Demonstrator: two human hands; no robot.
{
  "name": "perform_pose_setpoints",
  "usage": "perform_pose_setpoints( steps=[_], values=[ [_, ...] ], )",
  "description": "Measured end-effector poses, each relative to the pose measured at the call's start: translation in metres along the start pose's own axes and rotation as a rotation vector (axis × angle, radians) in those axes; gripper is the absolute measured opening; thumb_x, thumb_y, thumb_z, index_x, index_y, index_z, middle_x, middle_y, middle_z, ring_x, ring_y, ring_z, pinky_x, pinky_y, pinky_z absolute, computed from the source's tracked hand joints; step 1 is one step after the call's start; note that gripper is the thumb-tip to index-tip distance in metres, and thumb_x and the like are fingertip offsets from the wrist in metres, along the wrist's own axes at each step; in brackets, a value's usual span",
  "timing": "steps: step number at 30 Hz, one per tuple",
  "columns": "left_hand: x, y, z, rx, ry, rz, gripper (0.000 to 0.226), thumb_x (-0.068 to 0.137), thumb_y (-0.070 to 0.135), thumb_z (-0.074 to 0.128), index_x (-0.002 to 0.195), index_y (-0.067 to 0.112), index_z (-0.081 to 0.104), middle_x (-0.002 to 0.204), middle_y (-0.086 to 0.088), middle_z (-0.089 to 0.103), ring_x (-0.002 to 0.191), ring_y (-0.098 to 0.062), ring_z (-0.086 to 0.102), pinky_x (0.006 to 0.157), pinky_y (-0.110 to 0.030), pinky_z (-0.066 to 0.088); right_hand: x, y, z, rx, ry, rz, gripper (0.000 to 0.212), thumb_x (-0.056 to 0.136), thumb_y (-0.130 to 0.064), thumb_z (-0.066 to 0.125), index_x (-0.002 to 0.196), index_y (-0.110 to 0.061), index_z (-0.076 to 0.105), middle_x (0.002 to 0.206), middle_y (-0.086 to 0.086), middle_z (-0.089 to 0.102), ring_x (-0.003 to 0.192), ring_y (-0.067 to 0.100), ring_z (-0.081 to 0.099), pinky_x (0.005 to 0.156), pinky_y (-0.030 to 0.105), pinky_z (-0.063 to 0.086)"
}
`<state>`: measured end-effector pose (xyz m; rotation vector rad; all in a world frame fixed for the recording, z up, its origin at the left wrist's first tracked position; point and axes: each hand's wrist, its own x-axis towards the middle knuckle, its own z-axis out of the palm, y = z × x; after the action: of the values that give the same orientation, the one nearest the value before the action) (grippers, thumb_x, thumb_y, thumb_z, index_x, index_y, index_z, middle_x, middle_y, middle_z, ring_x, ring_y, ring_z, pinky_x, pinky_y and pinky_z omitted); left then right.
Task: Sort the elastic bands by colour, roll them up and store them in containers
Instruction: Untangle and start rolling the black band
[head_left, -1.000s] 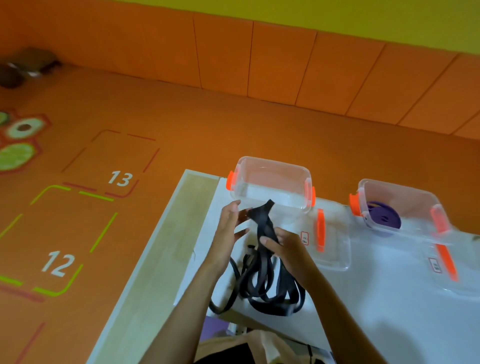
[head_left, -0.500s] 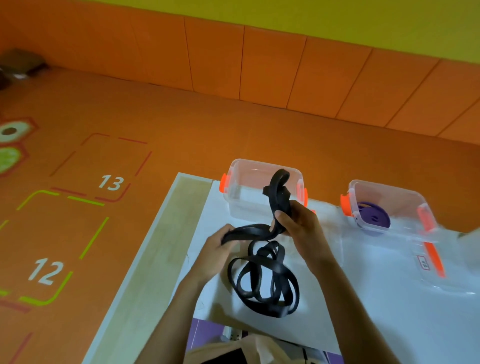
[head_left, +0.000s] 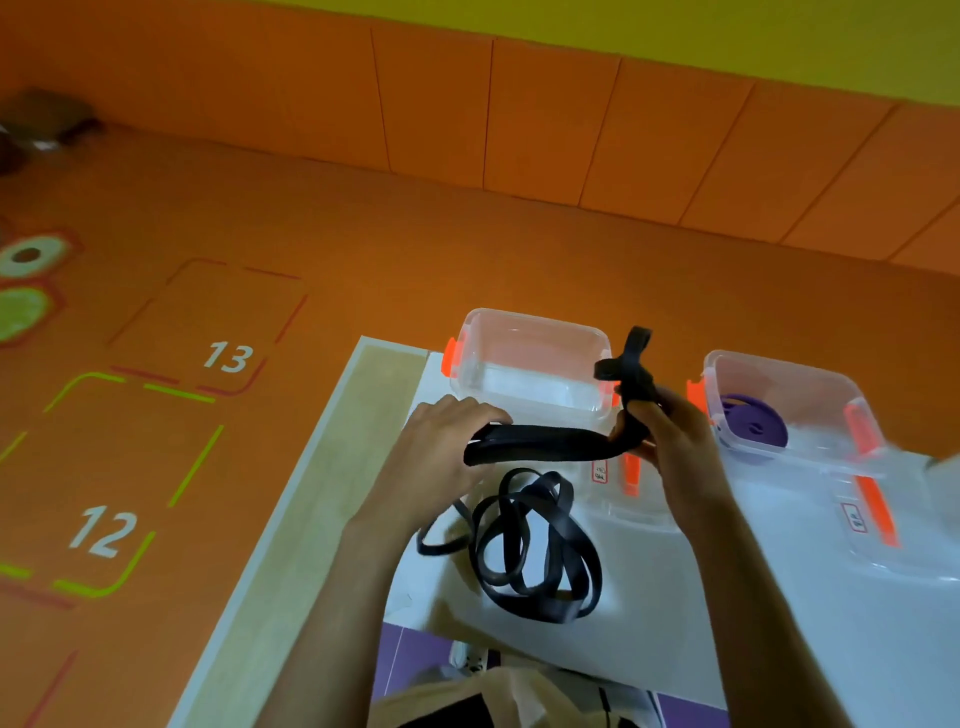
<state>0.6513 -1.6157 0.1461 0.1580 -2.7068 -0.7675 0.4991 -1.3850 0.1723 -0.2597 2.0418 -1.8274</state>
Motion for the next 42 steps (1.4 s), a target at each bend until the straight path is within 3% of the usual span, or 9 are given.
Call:
perform_pose_setpoints(
  steps=[4, 8, 11, 13, 18, 22, 28, 36, 42],
  values=[
    [-0.009, -0.005, 0.024, -0.144, -0.074, -0.127, 0.03, 0.092, 0.024, 0.072, 0.121, 0.03, 0.07, 0.106, 0.015, 0.071, 0.097, -0.013, 0.06, 0.091, -0.037, 0.047, -0.003, 0.018, -0.003, -0.105, -0.047, 0.006, 0.014, 0.104, -0.007, 0.056, 0.112, -0.002, 0.066, 0.081, 0.011, 0.071, 0.082, 0.026, 0.072, 0.088, 0.041, 0.061],
    [-0.015, -0.01, 0.051, -0.144, -0.311, -0.275, 0.045, 0.096, 0.03, 0.072, 0.138, 0.036, 0.058, 0.13, 0.014, 0.065, 0.123, -0.014, 0.056, 0.106, -0.038, 0.045, -0.004, 0.037, -0.003, -0.217, -0.14, -0.038, 0.007, 0.099, -0.017, 0.061, 0.098, -0.015, 0.067, 0.074, 0.003, 0.075, 0.069, 0.012, 0.071, 0.071, 0.023, 0.057],
    [-0.023, -0.013, 0.061, -0.149, -0.567, -0.328, 0.094, 0.086, 0.049, 0.078, 0.16, 0.053, 0.019, 0.169, 0.006, 0.026, 0.152, -0.023, 0.032, 0.124, -0.049, 0.027, -0.006, 0.056, -0.001, -0.306, -0.196, -0.004, 0.009, 0.101, -0.012, 0.064, 0.099, -0.018, 0.069, 0.08, 0.0, 0.077, 0.074, 0.014, 0.074, 0.074, 0.027, 0.06],
    [-0.024, -0.012, 0.063, -0.294, -0.626, -0.347, 0.105, 0.081, 0.064, 0.078, 0.157, 0.065, 0.007, 0.173, 0.014, 0.01, 0.158, -0.017, 0.017, 0.127, -0.047, 0.019, -0.011, 0.071, 0.001, -0.439, -0.264, 0.001, 0.002, 0.099, -0.019, 0.069, 0.098, -0.02, 0.068, 0.079, -0.008, 0.076, 0.069, 0.007, 0.071, 0.068, 0.02, 0.056],
    [-0.003, 0.004, 0.064, -0.862, -0.523, -0.564, 0.058, 0.085, 0.078, 0.067, 0.139, 0.063, 0.049, 0.133, 0.024, 0.064, 0.122, 0.004, 0.063, 0.097, -0.026, 0.049, -0.021, 0.092, 0.016, -0.699, -0.42, -0.075, 0.012, 0.095, -0.028, 0.075, 0.091, -0.022, 0.066, 0.078, -0.004, 0.07, 0.069, 0.007, 0.068, 0.068, 0.019, 0.055],
    [0.0, 0.012, 0.077, -0.833, -0.245, -0.562, 0.01, 0.102, 0.031, 0.071, 0.095, 0.023, 0.072, 0.097, 0.011, 0.074, 0.072, -0.012, 0.069, 0.068, -0.022, 0.054, -0.024, 0.099, 0.021, -0.749, -0.451, -0.05, 0.025, 0.092, -0.03, 0.08, 0.105, -0.012, 0.069, 0.102, 0.002, 0.071, 0.093, 0.019, 0.071, 0.088, 0.038, 0.059],
    [0.002, 0.002, 0.068, -0.993, -0.084, -0.677, 0.02, 0.104, 0.038, 0.066, 0.103, 0.019, 0.07, 0.107, -0.018, 0.071, 0.096, -0.042, 0.073, 0.086, -0.052, 0.064, -0.02, 0.105, 0.006, -0.691, -0.364, 0.03, 0.024, 0.094, -0.037, 0.076, 0.101, -0.015, 0.071, 0.097, -0.01, 0.072, 0.093, 0.011, 0.07, 0.088, 0.031, 0.058],
    [-0.001, -0.003, 0.058, -0.934, -0.063, -0.585, 0.019, 0.105, 0.017, 0.061, 0.103, 0.029, 0.075, 0.11, -0.006, 0.074, 0.108, -0.024, 0.068, 0.092, -0.027, 0.054, -0.01, 0.106, 0.012, -0.524, -0.088, 0.042, 0.02, 0.099, -0.033, 0.071, 0.082, -0.023, 0.066, 0.081, -0.011, 0.071, 0.075, -0.014, 0.066, 0.069, 0.002, 0.047],
    [-0.006, -0.011, 0.051, -0.872, -0.041, -0.546, 0.019, 0.102, 0.018, 0.065, 0.107, 0.032, 0.077, 0.108, 0.014, 0.075, 0.097, -0.007, 0.065, 0.088, -0.021, 0.047, -0.007, 0.095, 0.018, -0.252, 0.06, -0.005, 0.015, 0.1, -0.02, 0.07, 0.112, -0.012, 0.071, 0.085, 0.0, 0.081, 0.082, 0.013, 0.08, 0.076, 0.025, 0.063]
  ],
)
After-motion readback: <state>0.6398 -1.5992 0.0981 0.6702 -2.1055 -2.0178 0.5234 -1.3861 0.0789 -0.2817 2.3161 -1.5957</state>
